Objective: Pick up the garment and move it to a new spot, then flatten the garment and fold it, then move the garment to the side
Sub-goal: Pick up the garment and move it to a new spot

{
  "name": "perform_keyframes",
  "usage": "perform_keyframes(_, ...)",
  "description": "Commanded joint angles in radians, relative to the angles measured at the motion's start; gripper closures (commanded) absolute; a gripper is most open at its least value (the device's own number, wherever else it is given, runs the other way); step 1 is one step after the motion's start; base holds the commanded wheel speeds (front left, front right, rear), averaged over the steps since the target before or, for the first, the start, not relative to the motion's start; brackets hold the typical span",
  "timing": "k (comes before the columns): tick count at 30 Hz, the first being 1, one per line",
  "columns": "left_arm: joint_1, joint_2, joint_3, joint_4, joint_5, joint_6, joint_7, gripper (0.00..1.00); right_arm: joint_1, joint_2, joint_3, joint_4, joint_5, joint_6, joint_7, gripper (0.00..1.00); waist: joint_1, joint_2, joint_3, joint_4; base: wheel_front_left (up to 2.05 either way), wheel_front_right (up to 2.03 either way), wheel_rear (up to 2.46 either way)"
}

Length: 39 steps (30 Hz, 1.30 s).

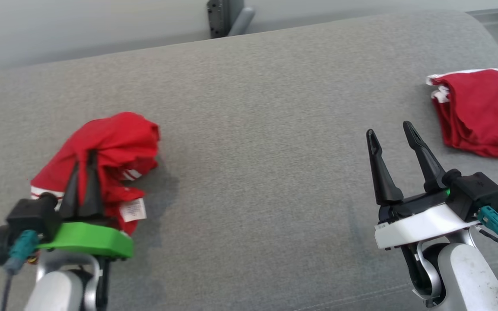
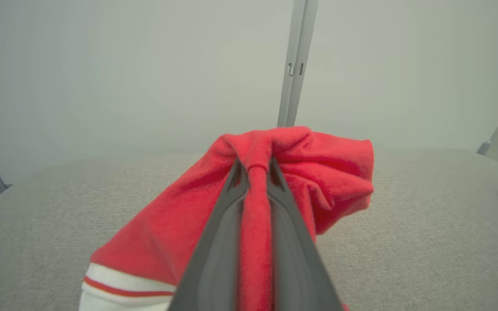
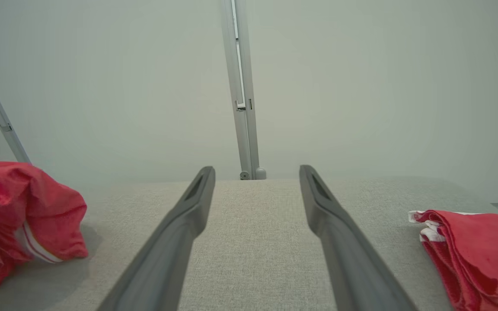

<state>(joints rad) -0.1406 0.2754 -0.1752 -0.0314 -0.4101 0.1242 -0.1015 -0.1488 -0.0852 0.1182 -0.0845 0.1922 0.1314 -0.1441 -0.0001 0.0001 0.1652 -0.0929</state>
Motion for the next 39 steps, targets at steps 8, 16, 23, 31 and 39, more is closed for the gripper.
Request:
perform_keyframes(8,-0.131,-0.066,-0.17,0.087,0.058,-0.086,0.02,1.0,-0.017,0.013,0.003,0.001,0.018,-0.001,-0.022,0.0,0.0001,-0.0001,0.072,-0.158,0.0,0.0,0.0)
perform_keyframes(16,-0.186,-0.11,-0.257,0.285,0.06,-0.15,0.018,1.0,-0.025,0.027,0.005,0.031,0.033,-0.001,-0.06,0.0,0.0001,-0.0001,0.141,-0.234,0.0,0.0,0.0)
perform_keyframes(23,-0.205,-0.119,-0.277,0.359,0.046,-0.181,0.001,0.0,-0.026,0.031,-0.005,0.054,0.032,-0.001,-0.076,0.0,0.0001,-0.0001,0.141,-0.23,0.0,0.0,0.0)
perform_keyframes(31,-0.184,-0.112,-0.262,0.32,0.012,-0.2,-0.085,0.0,-0.027,0.033,-0.011,0.072,0.021,-0.001,-0.073,0.0,0.0001,-0.0001,0.085,-0.16,0.0,0.0,0.0)
perform_keyframes(39,-0.147,-0.051,-0.134,0.219,-0.011,-0.115,-0.133,0.0,-0.006,0.029,-0.029,0.063,0.009,-0.001,-0.046,0.0,0.0001,-0.0001,0.038,-0.063,0.0,0.0,0.0)
